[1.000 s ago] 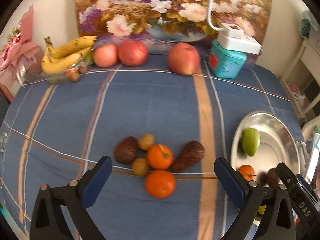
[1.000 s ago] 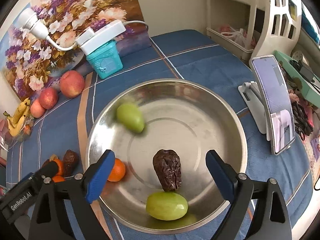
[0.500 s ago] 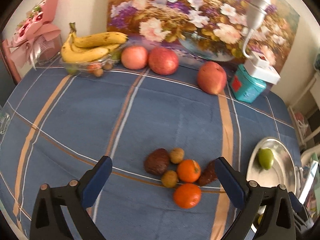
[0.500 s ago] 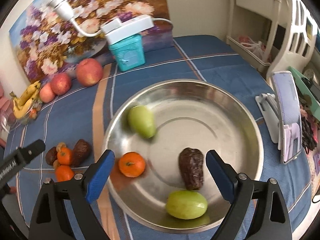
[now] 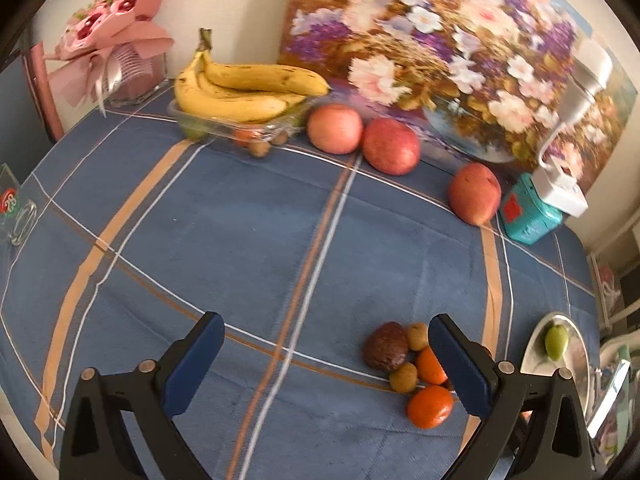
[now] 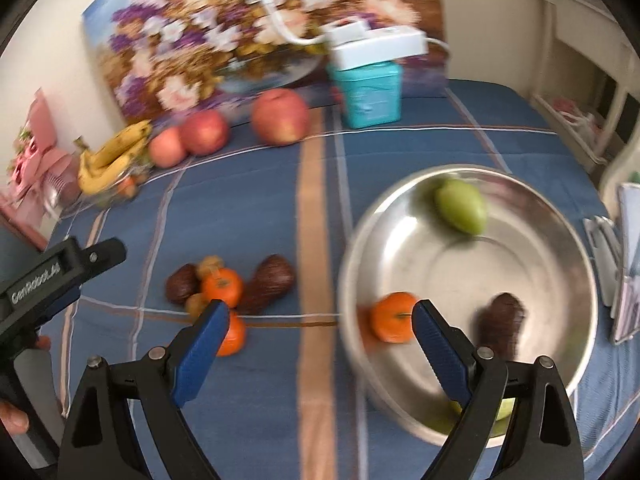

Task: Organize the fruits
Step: 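Move both tools back toward the remaining fruit pile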

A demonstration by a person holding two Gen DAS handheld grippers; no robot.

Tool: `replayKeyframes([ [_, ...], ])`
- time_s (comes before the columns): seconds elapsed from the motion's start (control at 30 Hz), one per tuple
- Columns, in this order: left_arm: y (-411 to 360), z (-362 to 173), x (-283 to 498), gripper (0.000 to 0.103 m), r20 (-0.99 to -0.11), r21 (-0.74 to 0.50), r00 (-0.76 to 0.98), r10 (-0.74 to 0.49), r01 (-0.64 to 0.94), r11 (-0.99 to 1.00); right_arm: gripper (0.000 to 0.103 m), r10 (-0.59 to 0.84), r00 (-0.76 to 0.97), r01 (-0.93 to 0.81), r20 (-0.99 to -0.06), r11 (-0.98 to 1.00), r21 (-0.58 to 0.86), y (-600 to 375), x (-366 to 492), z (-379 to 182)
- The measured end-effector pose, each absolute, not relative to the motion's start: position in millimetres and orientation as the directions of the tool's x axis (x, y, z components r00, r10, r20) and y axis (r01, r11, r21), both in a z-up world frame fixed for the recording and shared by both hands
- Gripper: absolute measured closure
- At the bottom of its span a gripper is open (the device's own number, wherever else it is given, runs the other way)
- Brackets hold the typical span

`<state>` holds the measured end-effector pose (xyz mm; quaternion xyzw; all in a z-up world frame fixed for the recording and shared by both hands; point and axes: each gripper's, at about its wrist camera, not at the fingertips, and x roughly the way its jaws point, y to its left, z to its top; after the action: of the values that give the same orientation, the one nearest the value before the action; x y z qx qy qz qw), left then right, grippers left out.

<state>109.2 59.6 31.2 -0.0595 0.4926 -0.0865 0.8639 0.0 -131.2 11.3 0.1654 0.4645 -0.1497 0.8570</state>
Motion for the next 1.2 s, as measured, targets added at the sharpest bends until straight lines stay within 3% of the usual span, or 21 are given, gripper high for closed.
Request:
replayKeyframes([
  [0.53, 57.4, 25.3, 131.3, 0.0, -0.81, -0.277, 0.498, -0.309, 0.139, 0.951, 0.01, -0.04, 0.471, 0.356, -0.881, 0.923, 0.148, -98.7, 50.6, -2.3],
  [0.77, 42.1, 13.4, 133.6, 0.0, -0.854, -0.213, 0.446, -0.269, 0.173, 0.962, 0.01, -0.01, 0.468, 0.35, -0.883, 0.92, 0.175, -98.0, 62.4, -5.8],
  [1.2, 27.4, -3.5, 127.0, 0.005, -0.886, -0.256, 0.351, -0.302, 0.172, 0.951, 0.01, 0.021, 0.457, 0.343, -0.889, 0.918, 0.198, -98.0, 63.6, -9.4],
])
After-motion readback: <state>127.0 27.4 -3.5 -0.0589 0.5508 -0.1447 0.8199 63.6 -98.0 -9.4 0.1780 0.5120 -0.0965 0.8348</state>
